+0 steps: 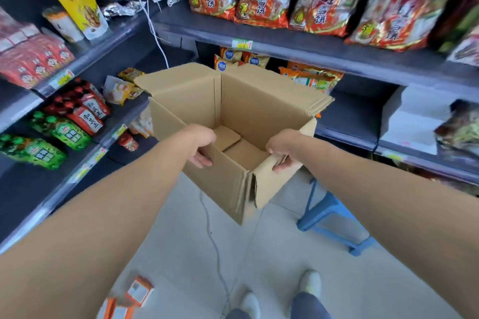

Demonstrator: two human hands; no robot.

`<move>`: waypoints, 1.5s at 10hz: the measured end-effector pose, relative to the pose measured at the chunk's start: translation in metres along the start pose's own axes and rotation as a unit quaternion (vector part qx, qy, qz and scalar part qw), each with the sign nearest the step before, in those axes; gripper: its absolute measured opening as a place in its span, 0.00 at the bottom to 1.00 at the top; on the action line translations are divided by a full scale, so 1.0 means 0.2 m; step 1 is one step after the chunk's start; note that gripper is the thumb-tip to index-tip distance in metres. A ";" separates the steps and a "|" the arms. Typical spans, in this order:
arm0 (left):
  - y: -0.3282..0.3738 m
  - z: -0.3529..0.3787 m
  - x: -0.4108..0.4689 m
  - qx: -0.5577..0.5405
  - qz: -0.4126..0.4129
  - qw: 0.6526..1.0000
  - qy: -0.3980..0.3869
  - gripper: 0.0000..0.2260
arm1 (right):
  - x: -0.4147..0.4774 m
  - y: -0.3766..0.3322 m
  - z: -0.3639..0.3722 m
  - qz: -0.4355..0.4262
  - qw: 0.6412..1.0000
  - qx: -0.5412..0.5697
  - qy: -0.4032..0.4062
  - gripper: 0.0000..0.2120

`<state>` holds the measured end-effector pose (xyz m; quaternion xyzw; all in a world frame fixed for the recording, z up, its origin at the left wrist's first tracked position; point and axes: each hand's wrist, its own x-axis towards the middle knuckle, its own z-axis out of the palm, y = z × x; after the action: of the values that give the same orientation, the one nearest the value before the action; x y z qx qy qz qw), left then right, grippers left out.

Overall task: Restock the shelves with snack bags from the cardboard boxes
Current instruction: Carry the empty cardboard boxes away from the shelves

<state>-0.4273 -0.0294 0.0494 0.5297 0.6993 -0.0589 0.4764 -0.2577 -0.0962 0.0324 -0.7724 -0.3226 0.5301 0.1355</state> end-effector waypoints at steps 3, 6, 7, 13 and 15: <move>0.20 0.40 -0.39 0.075 0.084 0.993 -0.036 0.20 | -0.56 0.41 -0.29 0.049 0.996 -0.014 0.072 0.03; 0.50 1.06 -0.86 0.189 0.212 0.953 -0.105 0.19 | -1.02 1.08 -0.64 0.146 0.974 0.052 0.166 0.06; 0.57 1.26 -1.00 0.222 0.244 0.934 -0.136 0.19 | -1.16 1.29 -0.72 0.179 0.960 0.080 0.200 0.10; 0.76 2.05 -1.58 0.487 0.480 0.669 -0.291 0.06 | -1.88 1.79 -0.44 0.301 0.727 0.404 0.466 0.02; 0.51 2.27 -2.00 0.496 0.524 0.571 -0.391 0.04 | -2.30 1.93 -0.16 0.351 0.588 0.455 0.570 0.03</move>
<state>-0.0780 -0.5254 0.1400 0.8822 -0.0939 -0.3380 0.3141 -0.1984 -0.6793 0.1688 -0.8074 0.3998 0.0658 0.4289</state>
